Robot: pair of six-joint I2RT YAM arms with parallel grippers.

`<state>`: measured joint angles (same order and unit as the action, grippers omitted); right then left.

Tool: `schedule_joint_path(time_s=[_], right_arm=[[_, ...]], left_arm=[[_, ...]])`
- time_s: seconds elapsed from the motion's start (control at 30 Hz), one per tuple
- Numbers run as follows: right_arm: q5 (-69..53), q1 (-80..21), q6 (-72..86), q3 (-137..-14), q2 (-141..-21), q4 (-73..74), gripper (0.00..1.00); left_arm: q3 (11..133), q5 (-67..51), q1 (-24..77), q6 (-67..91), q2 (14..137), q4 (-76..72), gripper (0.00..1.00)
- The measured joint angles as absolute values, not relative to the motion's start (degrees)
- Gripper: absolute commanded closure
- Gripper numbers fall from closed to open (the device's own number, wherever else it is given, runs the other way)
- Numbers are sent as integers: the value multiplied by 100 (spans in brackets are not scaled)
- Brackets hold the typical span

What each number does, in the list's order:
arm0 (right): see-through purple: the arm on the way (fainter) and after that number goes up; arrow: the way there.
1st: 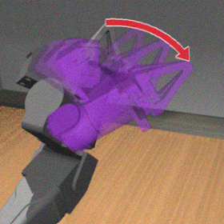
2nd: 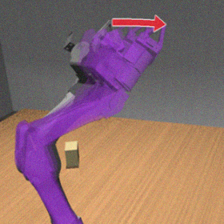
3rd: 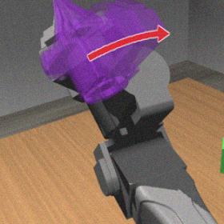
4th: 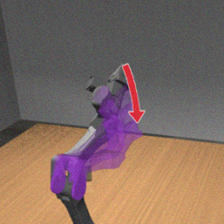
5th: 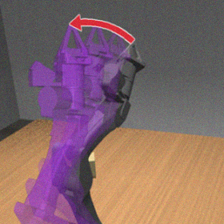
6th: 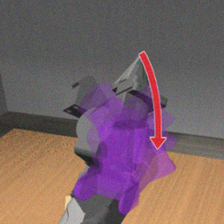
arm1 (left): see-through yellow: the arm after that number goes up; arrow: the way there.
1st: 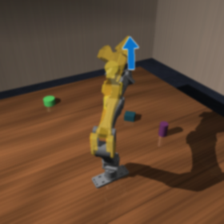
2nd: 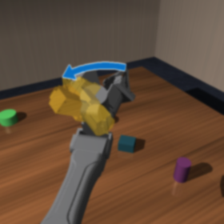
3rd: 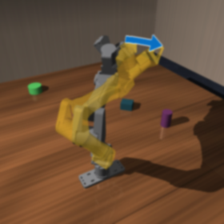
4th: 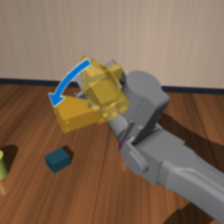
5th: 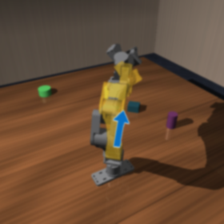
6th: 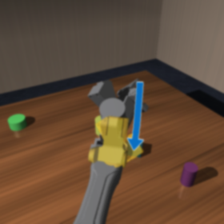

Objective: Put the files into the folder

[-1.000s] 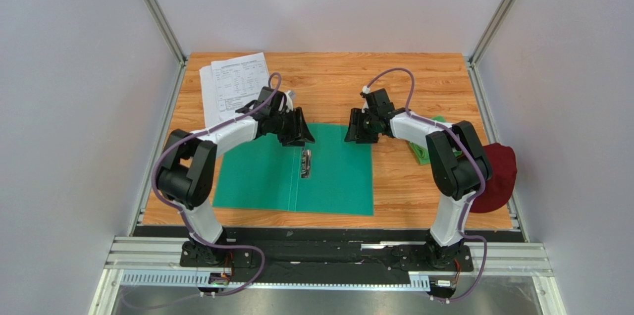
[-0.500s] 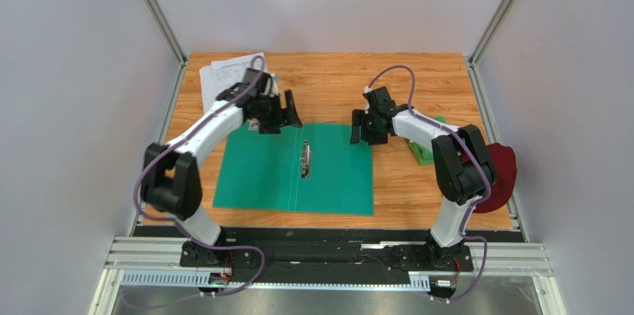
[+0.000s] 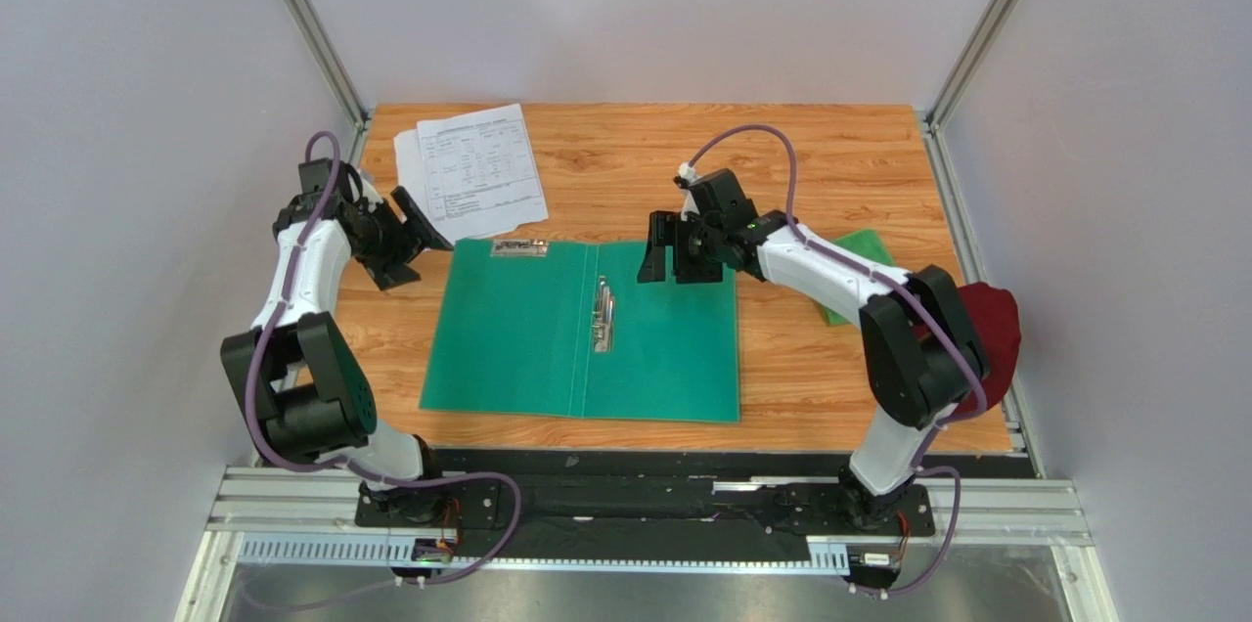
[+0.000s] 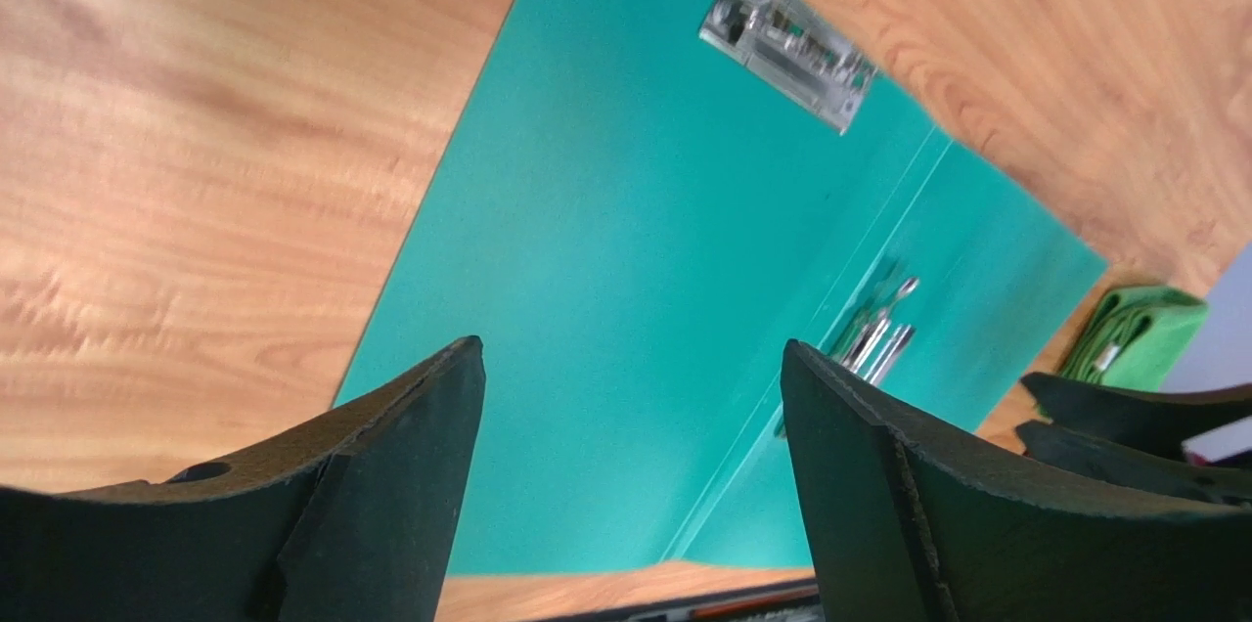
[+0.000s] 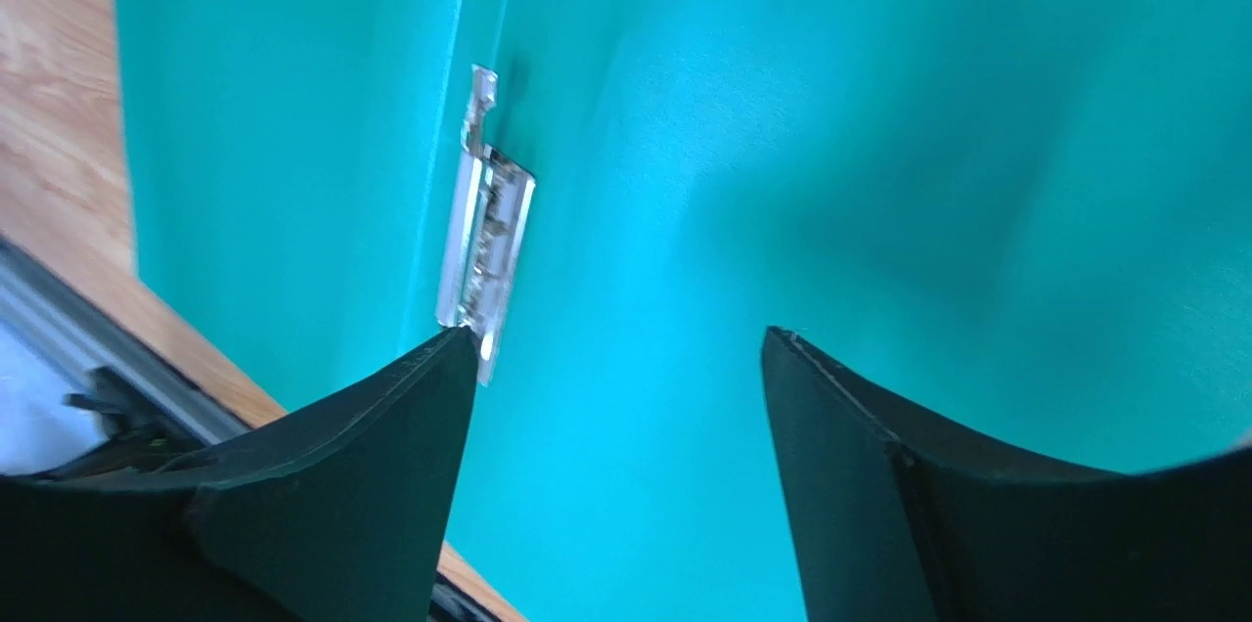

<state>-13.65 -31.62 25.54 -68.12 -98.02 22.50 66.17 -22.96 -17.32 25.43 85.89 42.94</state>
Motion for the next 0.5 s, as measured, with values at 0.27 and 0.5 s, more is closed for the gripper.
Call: schedule_joint_path(time_s=[0.27,0.5], right_arm=[[-1900,-3157,3227,-7644,-10914,1916,28],[-1925,-3057,3183,-7629,-10726,1752,28]], left_arm=[[7824,-2300,-1769,3413,10189,3347,45],[8093,-2324,-1809,4010,11579,2757,49]])
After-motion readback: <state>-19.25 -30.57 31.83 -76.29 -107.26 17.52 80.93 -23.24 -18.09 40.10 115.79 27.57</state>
